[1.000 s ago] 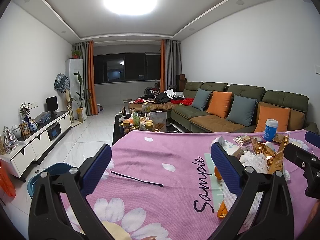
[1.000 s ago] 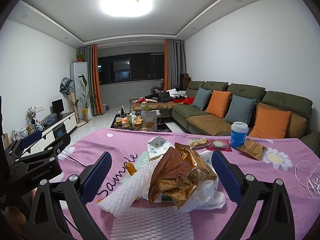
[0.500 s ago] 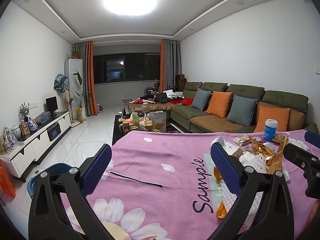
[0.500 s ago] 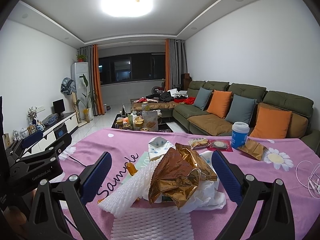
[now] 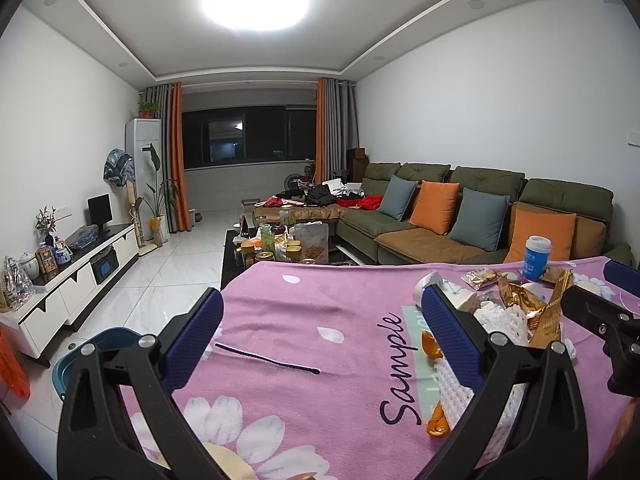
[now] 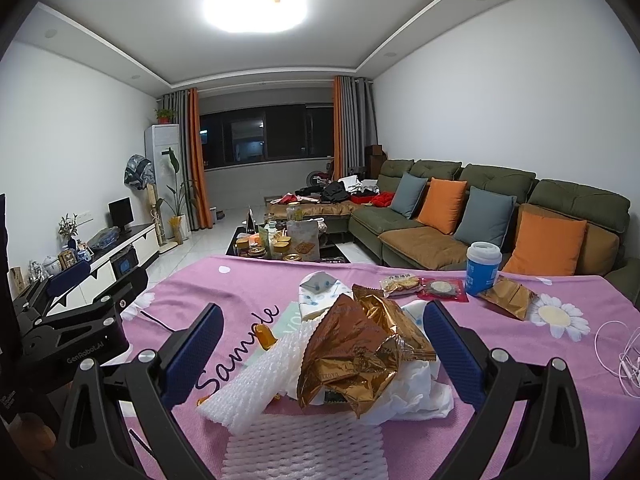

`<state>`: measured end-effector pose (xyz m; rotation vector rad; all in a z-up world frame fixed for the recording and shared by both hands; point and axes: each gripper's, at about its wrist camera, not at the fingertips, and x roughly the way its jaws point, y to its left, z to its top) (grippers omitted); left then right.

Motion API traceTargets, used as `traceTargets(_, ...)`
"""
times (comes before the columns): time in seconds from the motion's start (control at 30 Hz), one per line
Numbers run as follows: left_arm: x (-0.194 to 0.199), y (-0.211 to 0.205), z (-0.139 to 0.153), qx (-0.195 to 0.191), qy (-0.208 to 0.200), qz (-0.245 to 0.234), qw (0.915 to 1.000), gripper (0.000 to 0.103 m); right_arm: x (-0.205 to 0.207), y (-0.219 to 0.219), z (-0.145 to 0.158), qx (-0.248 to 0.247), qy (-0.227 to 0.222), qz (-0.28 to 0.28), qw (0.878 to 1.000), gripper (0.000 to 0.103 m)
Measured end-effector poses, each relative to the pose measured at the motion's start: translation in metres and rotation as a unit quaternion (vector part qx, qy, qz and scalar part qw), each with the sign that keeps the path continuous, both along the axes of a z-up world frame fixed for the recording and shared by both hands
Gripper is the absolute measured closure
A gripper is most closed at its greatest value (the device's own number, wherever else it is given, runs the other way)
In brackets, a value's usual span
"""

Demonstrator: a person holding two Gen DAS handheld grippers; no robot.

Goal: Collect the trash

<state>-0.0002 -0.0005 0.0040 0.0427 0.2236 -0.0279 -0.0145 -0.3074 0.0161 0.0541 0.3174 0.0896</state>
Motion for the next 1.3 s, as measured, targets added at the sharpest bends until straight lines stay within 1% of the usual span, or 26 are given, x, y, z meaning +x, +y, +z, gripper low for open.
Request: traceTargets(1.3,-0.0023,-0.0014,-0.0014,0.002,-0.004,-0.009,1.0,0.005,0.0004,-0.0033,-0.0021,0.005,-0.002,0.003,1.0,0.007)
